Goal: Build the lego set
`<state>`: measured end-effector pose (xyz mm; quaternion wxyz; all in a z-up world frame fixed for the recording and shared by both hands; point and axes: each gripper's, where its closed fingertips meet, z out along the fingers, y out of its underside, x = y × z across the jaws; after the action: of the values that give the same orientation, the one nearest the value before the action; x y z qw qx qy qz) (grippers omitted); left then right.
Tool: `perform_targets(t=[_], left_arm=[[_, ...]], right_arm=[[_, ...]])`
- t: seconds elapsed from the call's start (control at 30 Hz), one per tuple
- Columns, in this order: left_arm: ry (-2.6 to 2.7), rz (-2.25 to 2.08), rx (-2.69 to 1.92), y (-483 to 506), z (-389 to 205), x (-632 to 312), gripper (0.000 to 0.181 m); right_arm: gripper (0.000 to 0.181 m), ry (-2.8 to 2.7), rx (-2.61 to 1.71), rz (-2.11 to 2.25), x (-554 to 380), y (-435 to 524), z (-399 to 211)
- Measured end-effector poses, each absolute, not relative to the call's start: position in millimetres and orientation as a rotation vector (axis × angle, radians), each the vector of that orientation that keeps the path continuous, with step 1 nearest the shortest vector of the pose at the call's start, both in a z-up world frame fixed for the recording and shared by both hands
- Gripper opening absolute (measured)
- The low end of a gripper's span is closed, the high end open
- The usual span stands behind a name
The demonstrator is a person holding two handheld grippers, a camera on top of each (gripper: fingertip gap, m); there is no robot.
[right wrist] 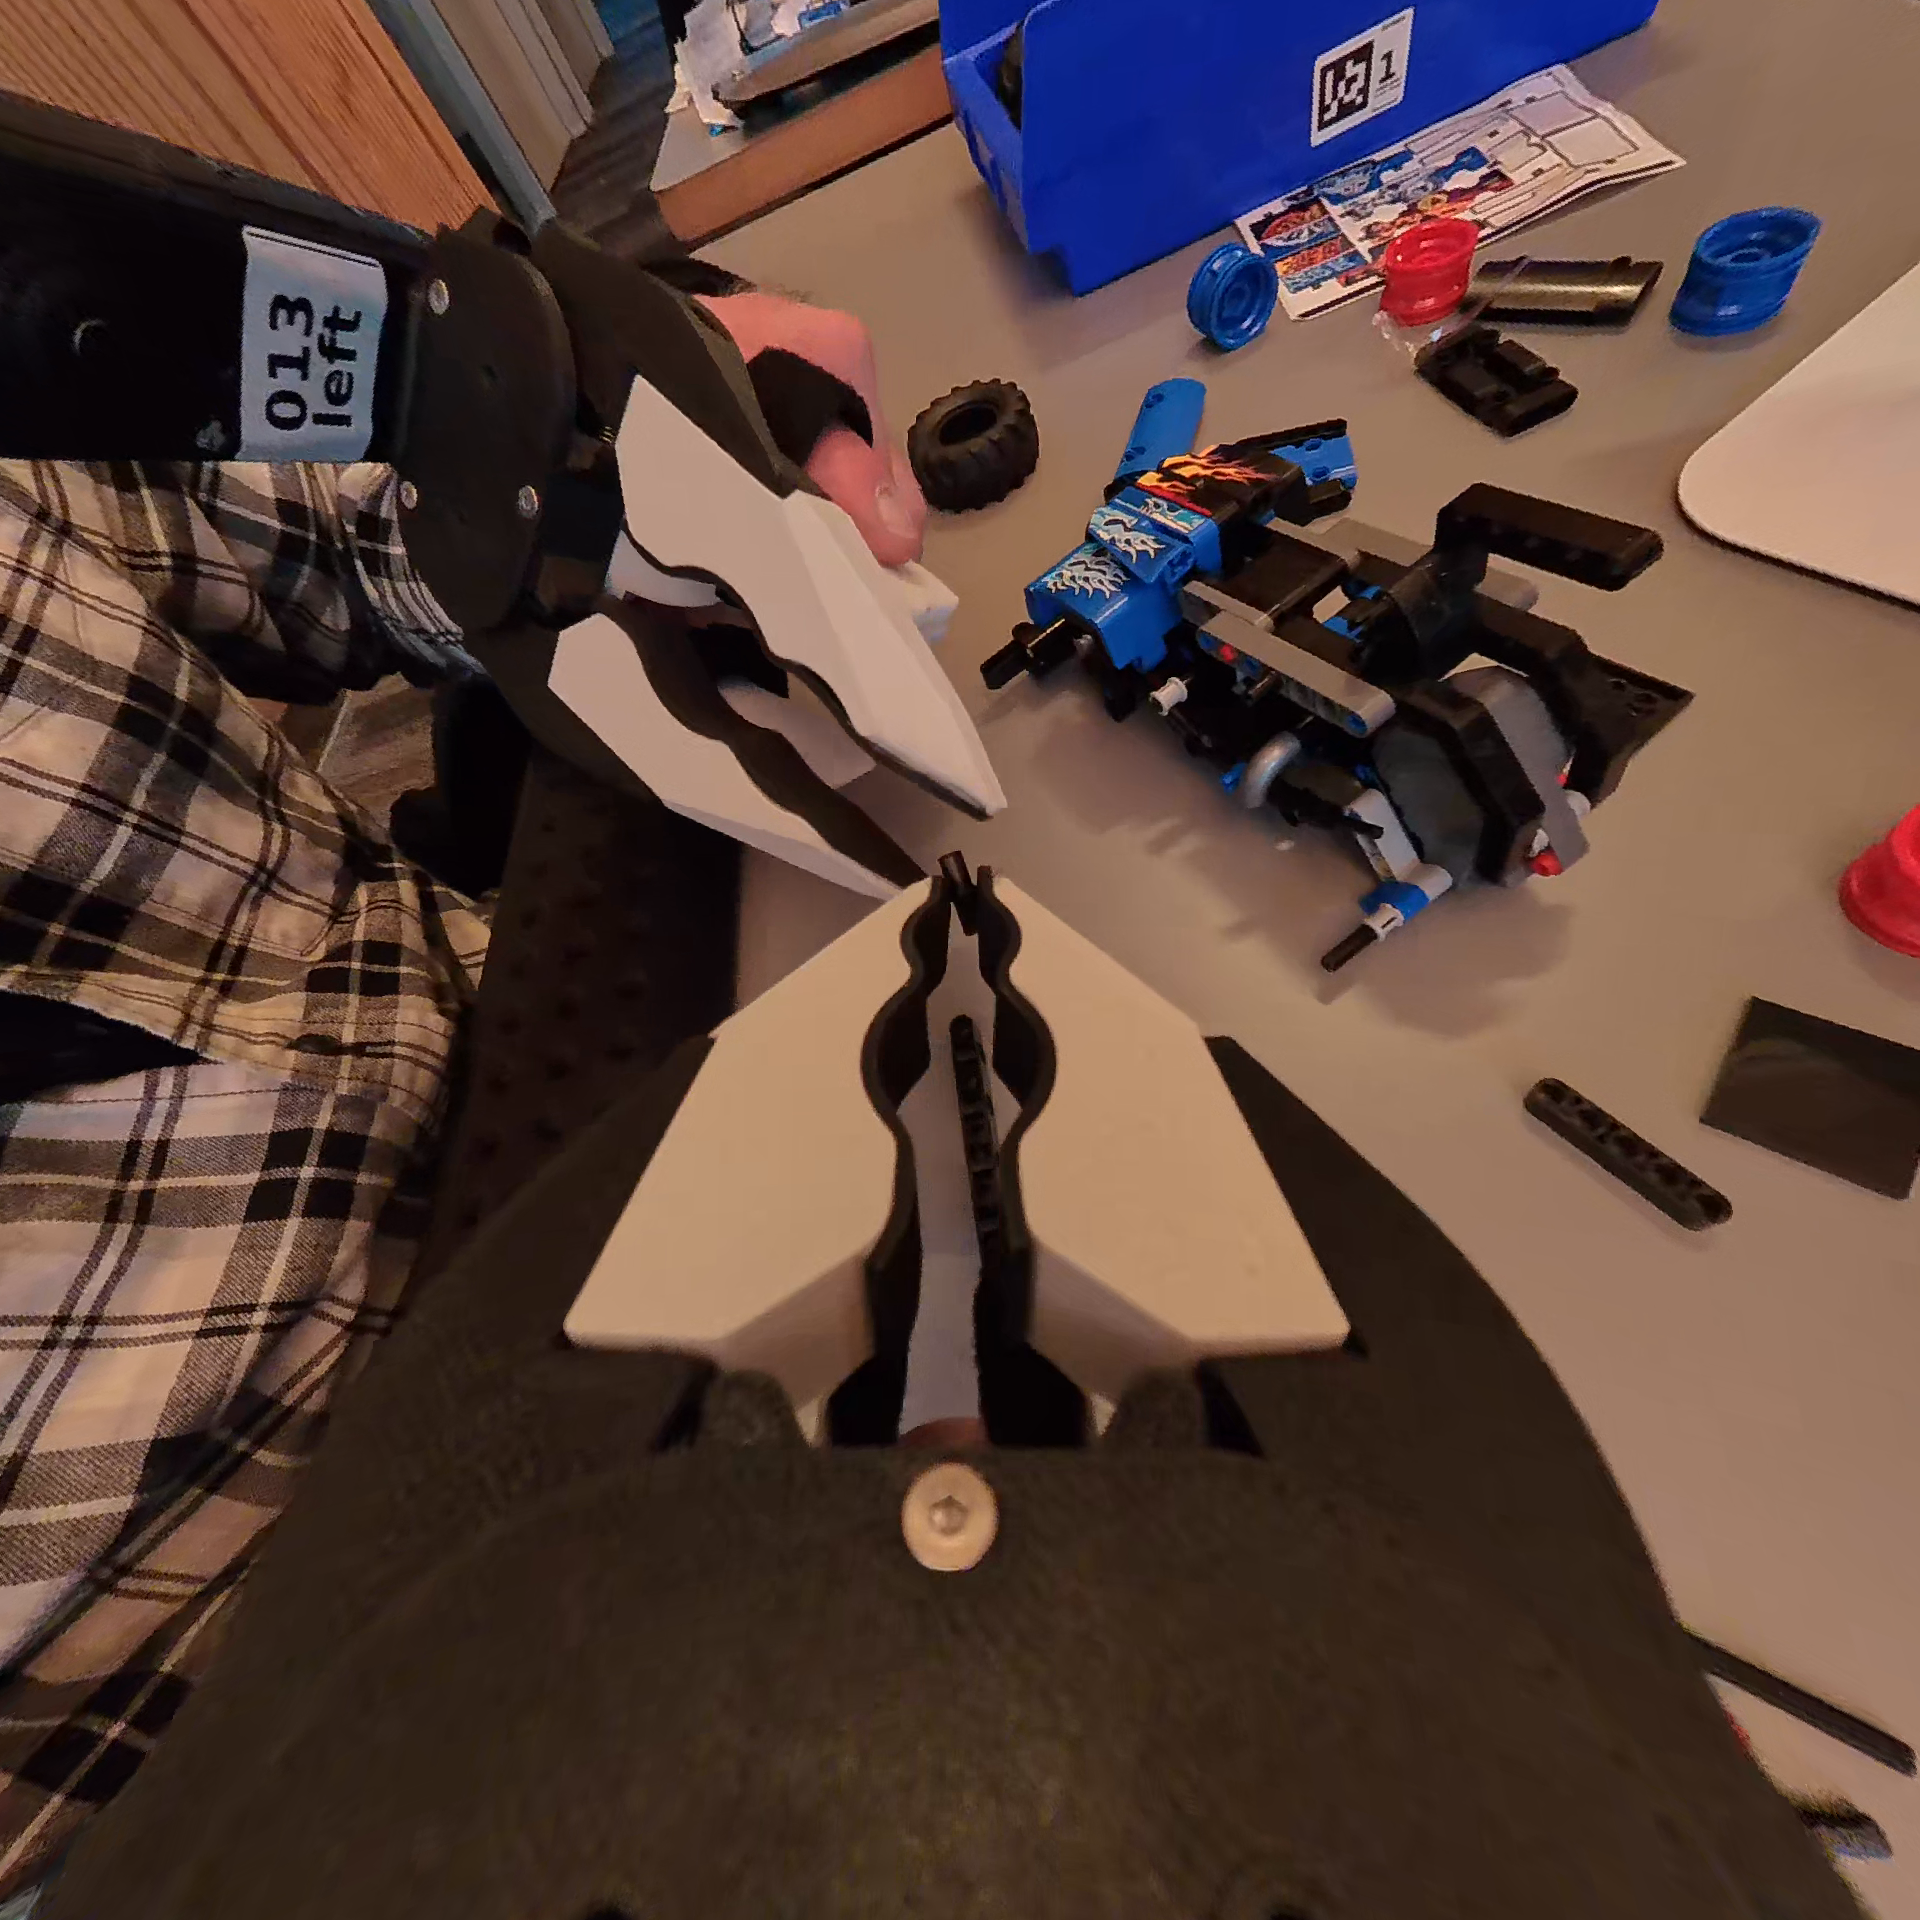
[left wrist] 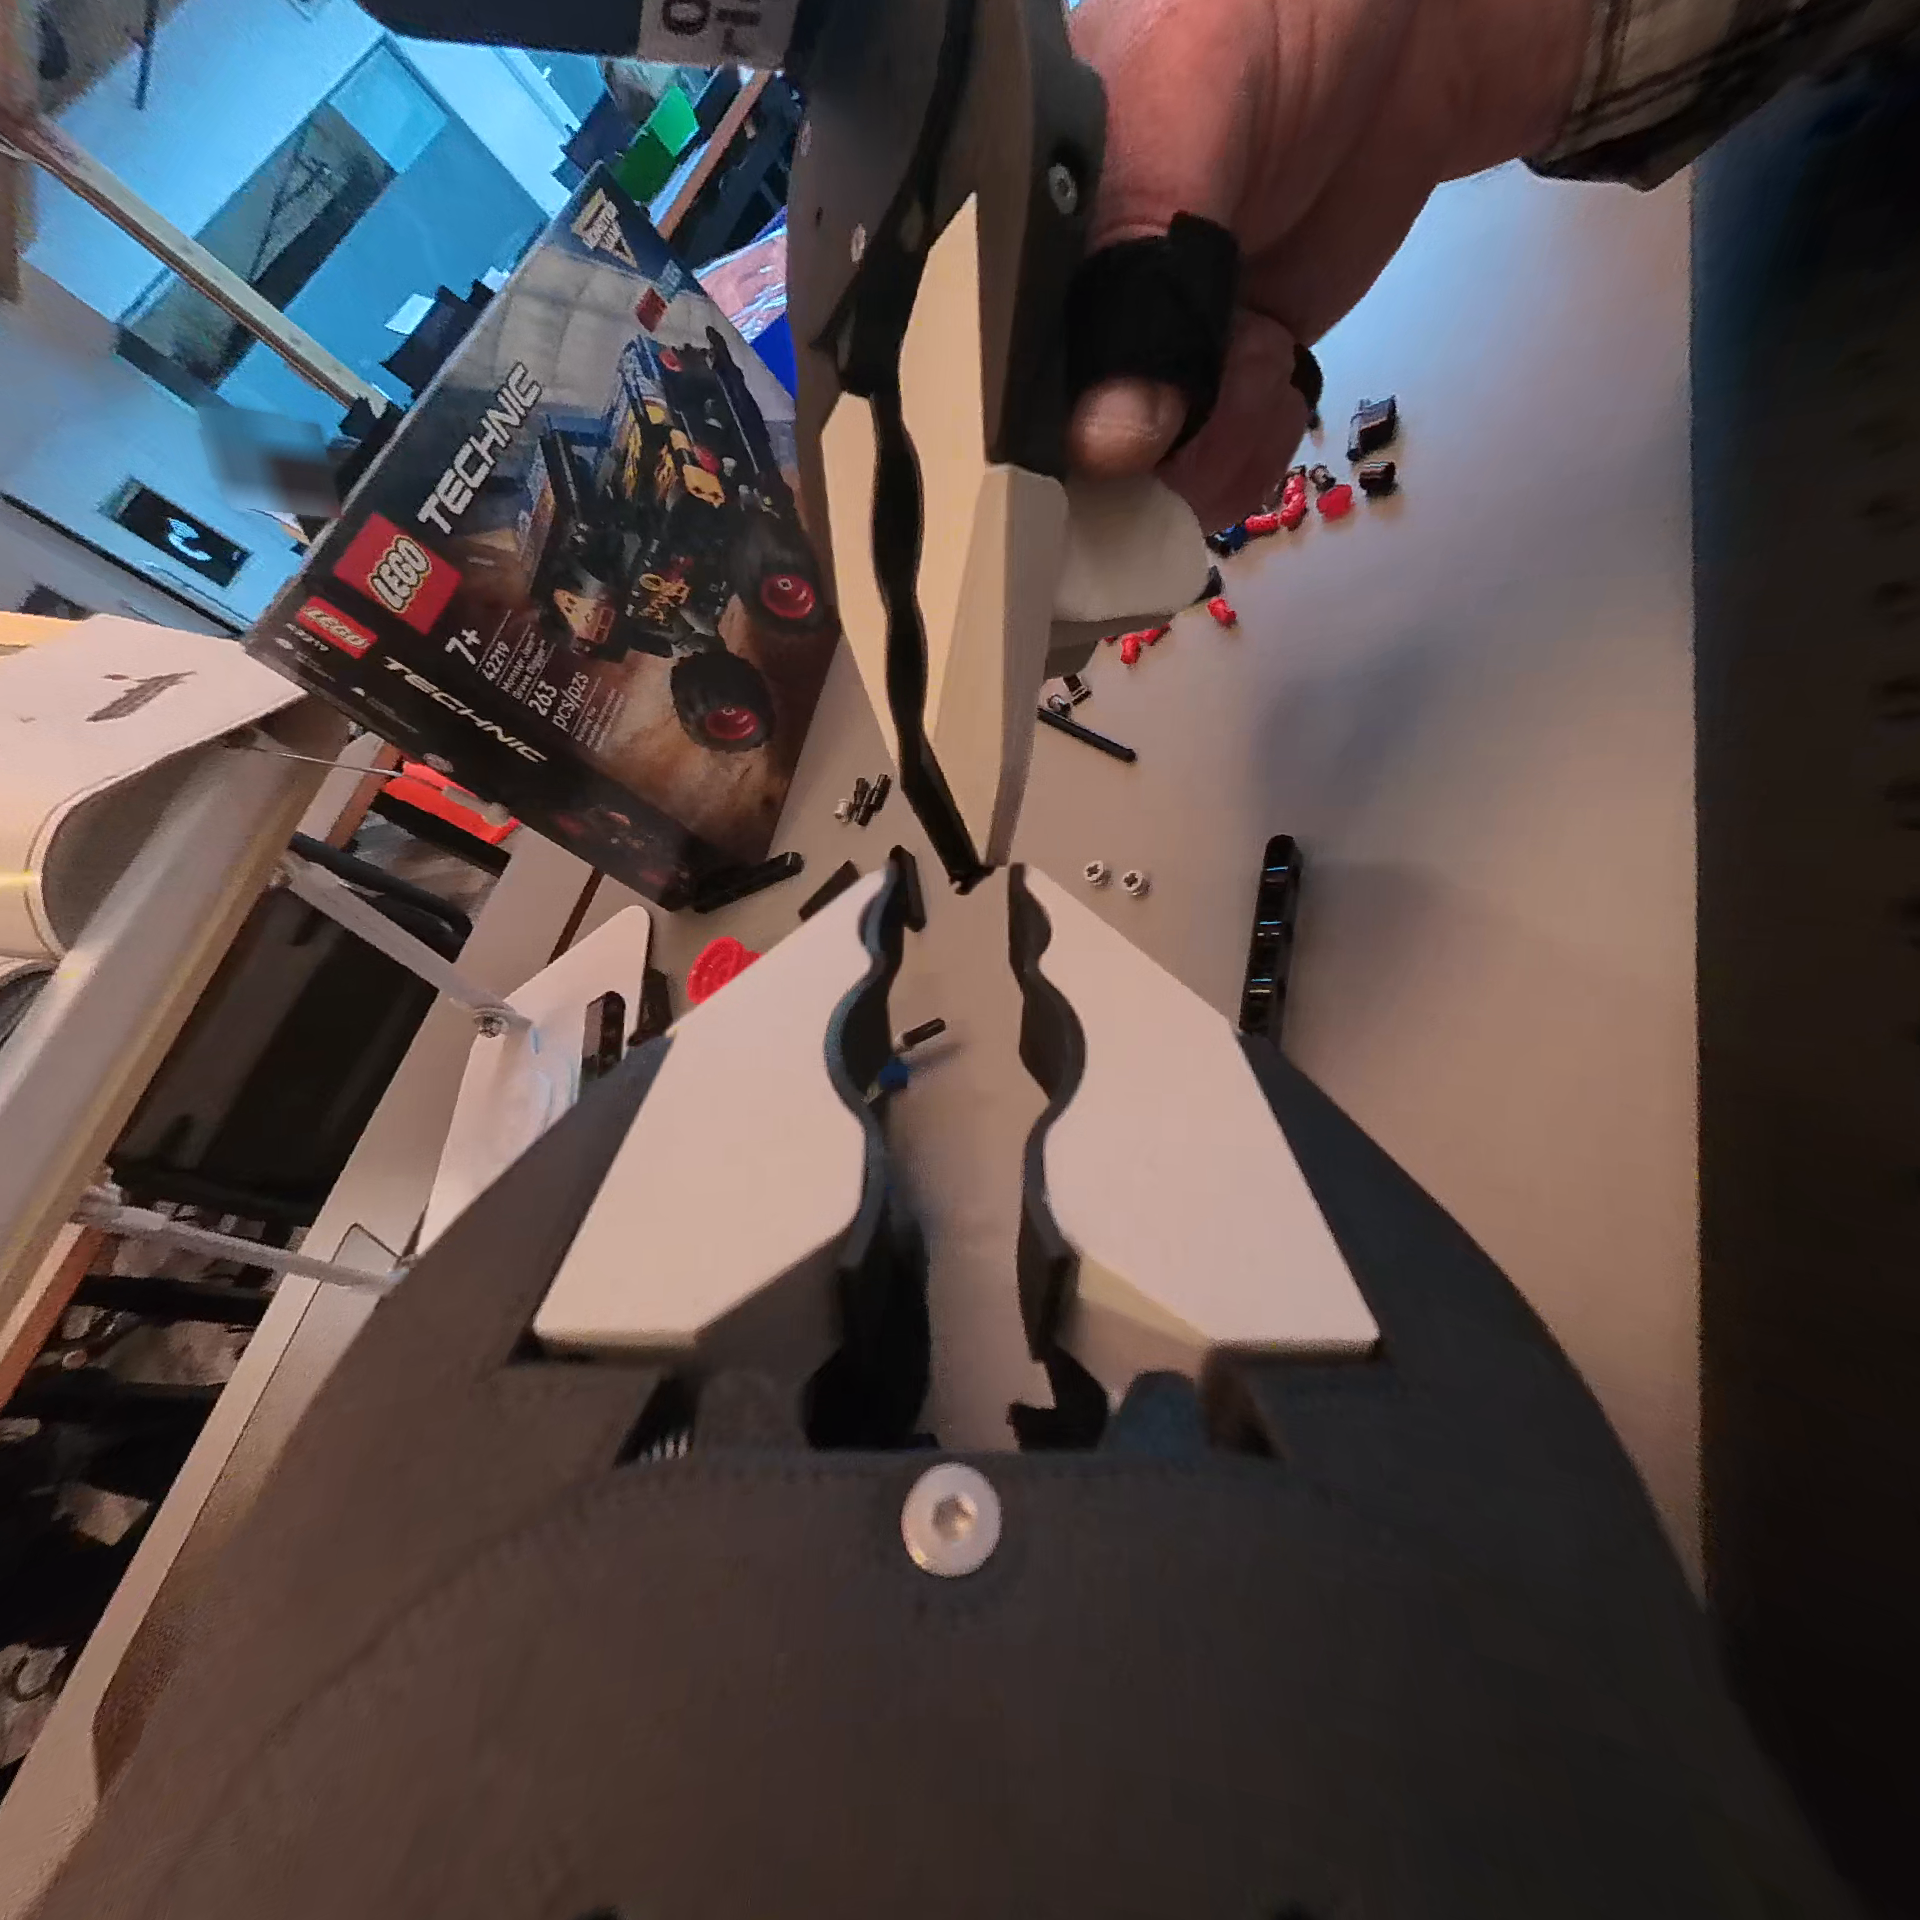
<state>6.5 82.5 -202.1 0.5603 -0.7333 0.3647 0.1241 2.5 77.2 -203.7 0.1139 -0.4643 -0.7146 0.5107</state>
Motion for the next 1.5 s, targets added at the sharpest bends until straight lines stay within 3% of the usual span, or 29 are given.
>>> perform_targets(t=[0.13, 0.47, 0.7, 1.07, 1.27, 1.5], left_arm=[[0.842, 0.268, -1.706, 81, -196, 7, 0.008], [0.843, 0.346, -1.654, 81, -187, 4, 0.020], [0.876, 0.365, -1.652, 80, -190, 5, 0.007], [0.915, 0.330, -1.637, 76, -190, 7, 0.021], [0.972, 0.385, -1.646, 77, -197, 9, 0.008], [0.939, 0.420, -1.617, 76, -188, 6, 0.005]], right_arm=[[0.003, -2.083, -1.369, 1.521, 3, 77, -204], [0.003, -2.099, -1.371, 1.559, 4, 71, -205], [0.003, -2.087, -1.368, 1.603, 4, 68, -203], [0.003, -2.039, -1.384, 1.665, 5, 73, -197], [0.003, -2.053, -1.379, 1.711, 8, 68, -195], [0.003, -1.990, -1.368, 1.776, 6, 68, -185]])
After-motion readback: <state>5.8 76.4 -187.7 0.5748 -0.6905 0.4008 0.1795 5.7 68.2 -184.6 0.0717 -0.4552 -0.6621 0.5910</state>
